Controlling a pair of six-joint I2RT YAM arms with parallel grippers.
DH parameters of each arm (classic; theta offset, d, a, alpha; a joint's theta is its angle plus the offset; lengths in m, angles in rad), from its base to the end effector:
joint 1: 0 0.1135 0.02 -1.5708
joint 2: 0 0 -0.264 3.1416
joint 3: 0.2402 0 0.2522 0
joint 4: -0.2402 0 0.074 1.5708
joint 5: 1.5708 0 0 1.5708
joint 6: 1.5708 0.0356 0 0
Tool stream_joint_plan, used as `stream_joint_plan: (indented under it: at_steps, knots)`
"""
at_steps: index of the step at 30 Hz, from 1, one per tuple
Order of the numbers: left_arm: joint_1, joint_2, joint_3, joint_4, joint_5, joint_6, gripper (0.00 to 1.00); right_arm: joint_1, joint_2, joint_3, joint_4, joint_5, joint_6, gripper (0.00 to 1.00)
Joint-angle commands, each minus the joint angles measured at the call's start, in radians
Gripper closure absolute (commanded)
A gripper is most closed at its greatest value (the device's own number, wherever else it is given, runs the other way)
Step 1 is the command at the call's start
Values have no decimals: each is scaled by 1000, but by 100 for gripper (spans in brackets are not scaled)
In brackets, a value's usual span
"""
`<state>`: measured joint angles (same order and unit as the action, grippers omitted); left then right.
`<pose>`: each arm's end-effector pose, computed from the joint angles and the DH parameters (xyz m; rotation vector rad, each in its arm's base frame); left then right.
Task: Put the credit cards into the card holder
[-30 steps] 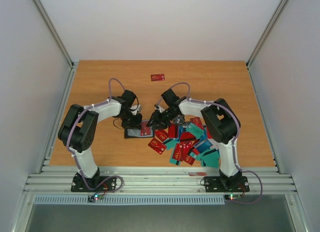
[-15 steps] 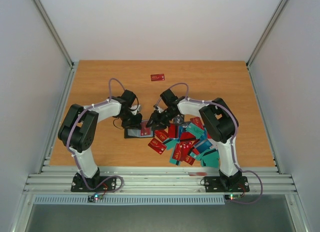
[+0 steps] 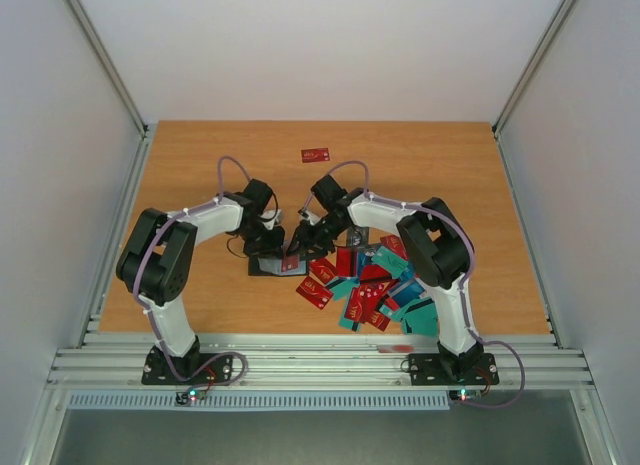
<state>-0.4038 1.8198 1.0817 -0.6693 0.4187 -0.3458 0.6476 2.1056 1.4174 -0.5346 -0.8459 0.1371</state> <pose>0.2922 -0.1406 0.1438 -0.1419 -3.0569 0.6967 0.3150 0.2717 0.1396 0.9233 -2.6590 -1.3556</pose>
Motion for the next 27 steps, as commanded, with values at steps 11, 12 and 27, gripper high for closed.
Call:
stream_joint_plan:
  at_steps: [11,12,27]
  knots:
    - [15,-166,55,-109,-73,-36,94,32,31,72,-53,2,-19,63]
    - [24,-181,52,-116,-77,-38,94,34,32,78,-56,3,-20,63]
    - [172,-423,-68,-193,-68,-15,92,108,178,342,-190,7,-17,59]
